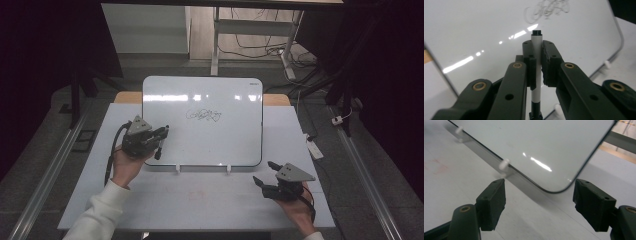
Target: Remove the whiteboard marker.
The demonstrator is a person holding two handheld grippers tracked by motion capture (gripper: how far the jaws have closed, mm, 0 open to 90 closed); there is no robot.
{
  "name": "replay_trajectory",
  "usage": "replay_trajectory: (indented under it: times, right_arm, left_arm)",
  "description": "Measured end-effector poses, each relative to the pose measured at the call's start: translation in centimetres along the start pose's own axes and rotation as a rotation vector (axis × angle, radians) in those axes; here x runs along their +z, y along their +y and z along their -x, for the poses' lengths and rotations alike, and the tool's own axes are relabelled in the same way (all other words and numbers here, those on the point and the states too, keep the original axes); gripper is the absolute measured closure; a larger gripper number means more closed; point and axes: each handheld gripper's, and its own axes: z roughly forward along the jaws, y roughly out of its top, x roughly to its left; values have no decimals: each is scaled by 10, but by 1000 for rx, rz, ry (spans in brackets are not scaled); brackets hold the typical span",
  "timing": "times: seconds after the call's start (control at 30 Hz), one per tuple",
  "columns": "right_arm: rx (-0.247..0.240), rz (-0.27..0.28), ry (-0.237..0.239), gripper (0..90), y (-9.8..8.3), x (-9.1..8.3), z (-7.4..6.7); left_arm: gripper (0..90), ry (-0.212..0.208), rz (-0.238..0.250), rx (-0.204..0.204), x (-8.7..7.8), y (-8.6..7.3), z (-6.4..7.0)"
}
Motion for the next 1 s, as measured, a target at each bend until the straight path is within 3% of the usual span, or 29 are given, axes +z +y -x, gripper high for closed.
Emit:
replay_trajectory:
  times: [0.2, 0.23, 0.3, 0.33, 0.37, 0.5, 0.73, 1.0]
  right_arm:
    - [20, 41, 84, 285, 13, 7, -11]
    - [30, 57, 126, 293, 21, 12, -17]
    - [39, 60, 144, 294, 23, 14, -19]
    - [56, 69, 177, 294, 30, 19, -24]
    - [56, 69, 177, 294, 30, 19, -24]
    - [89, 61, 258, 308, 43, 34, -38]
    - [99, 12, 311, 360, 57, 55, -59]
    - [156, -11, 342, 430, 67, 69, -65]
  left_arm:
    - [813, -89, -1, 42, 6, 4, 24]
    - [813, -109, -2, 54, 8, 5, 30]
    - [813, -134, -1, 71, 11, 7, 40]
    - [813, -149, -1, 81, 13, 7, 46]
    - [813, -159, -3, 92, 15, 8, 52]
    - [813, -204, -3, 126, 24, 12, 73]
    - [813, -252, 5, 154, 40, 18, 99]
    - [813, -275, 14, 172, 48, 20, 115]
